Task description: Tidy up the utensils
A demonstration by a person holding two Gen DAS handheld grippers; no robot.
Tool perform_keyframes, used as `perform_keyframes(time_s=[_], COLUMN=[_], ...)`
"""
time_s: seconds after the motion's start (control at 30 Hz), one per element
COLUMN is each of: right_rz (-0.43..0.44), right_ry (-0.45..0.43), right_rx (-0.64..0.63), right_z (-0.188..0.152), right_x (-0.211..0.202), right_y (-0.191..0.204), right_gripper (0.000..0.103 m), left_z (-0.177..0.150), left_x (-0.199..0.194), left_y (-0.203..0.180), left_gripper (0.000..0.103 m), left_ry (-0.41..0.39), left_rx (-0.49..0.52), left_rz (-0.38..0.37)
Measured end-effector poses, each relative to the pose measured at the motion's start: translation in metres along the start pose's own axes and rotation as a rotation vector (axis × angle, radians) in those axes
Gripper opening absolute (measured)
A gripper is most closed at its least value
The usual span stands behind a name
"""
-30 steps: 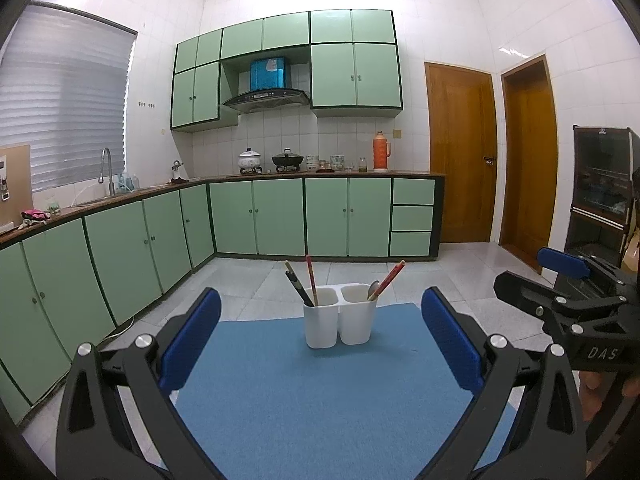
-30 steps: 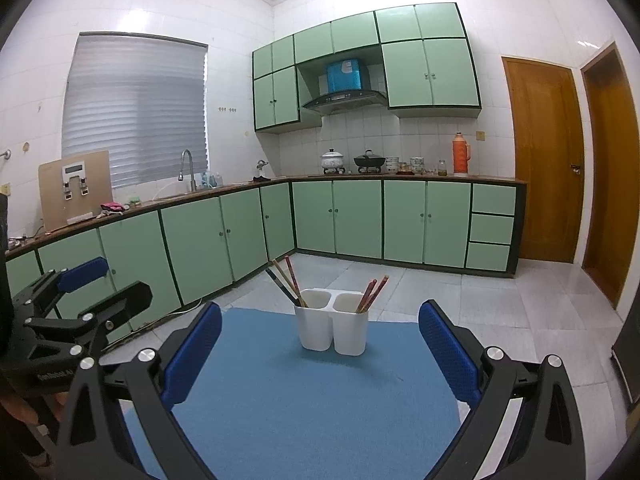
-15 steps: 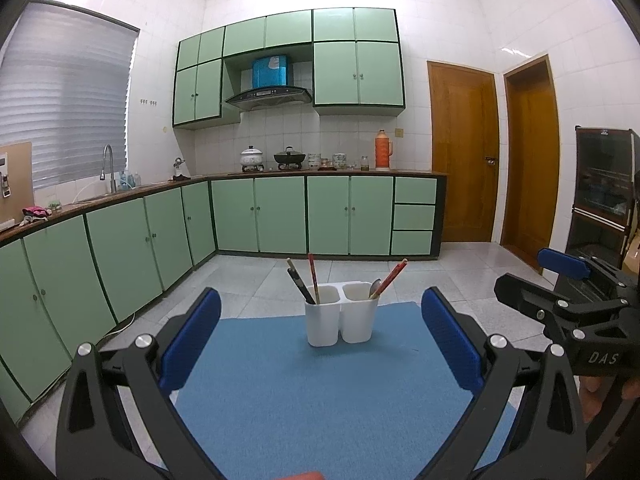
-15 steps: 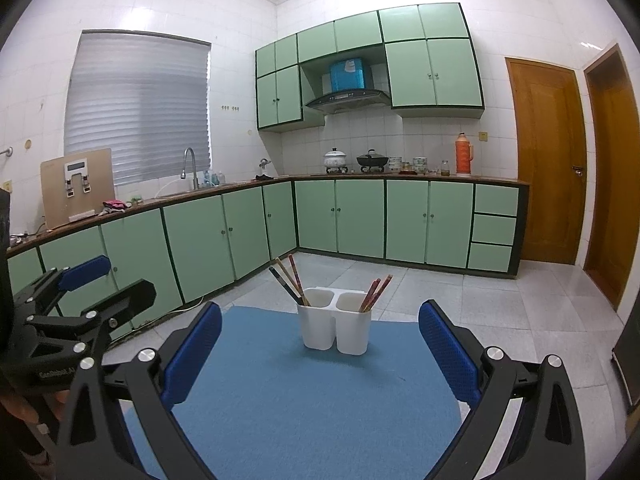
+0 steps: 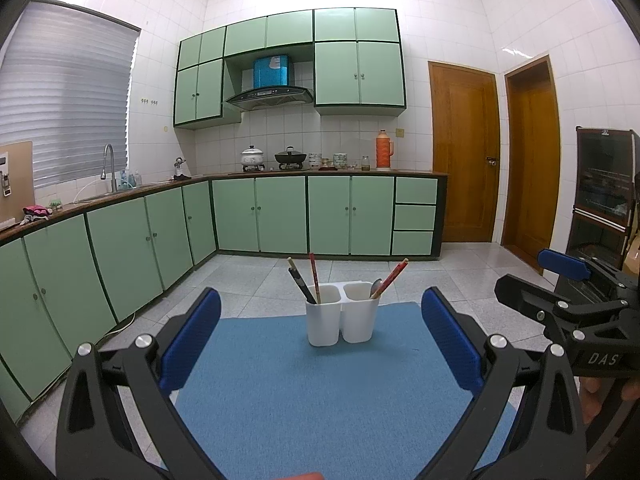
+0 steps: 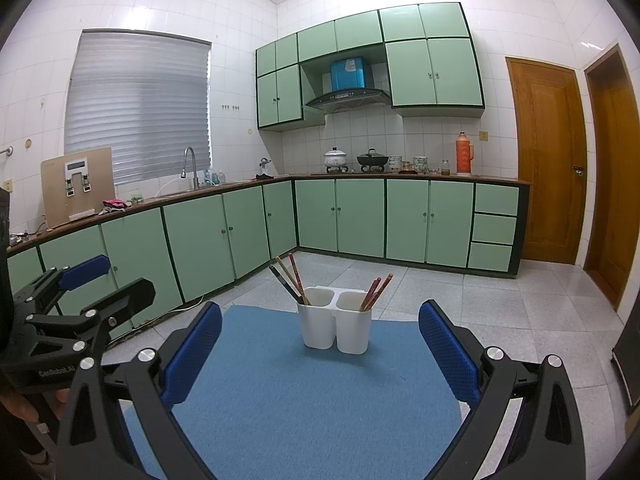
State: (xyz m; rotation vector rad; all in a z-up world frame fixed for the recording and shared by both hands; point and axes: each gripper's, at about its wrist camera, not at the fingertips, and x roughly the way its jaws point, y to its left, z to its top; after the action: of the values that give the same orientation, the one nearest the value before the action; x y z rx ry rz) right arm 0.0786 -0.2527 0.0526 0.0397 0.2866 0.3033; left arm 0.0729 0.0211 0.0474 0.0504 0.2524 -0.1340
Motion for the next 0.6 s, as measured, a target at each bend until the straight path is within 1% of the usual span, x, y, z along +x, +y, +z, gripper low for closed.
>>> perform_keyframes(time_s=[0.6], right_rz=[-0.001], right_ry=[0.002], right_rx=[0.001], right_z=[-0.0013], right_x=[0.0006], right_y=[0.0011], right_gripper=[0.097], left_z=[-0.0001], left_x=[0.0004], left_y=[-0.0001], left_gripper=[0.097], left_ry=[0.001], left_rx=[-0.001], left_rz=[-0.001])
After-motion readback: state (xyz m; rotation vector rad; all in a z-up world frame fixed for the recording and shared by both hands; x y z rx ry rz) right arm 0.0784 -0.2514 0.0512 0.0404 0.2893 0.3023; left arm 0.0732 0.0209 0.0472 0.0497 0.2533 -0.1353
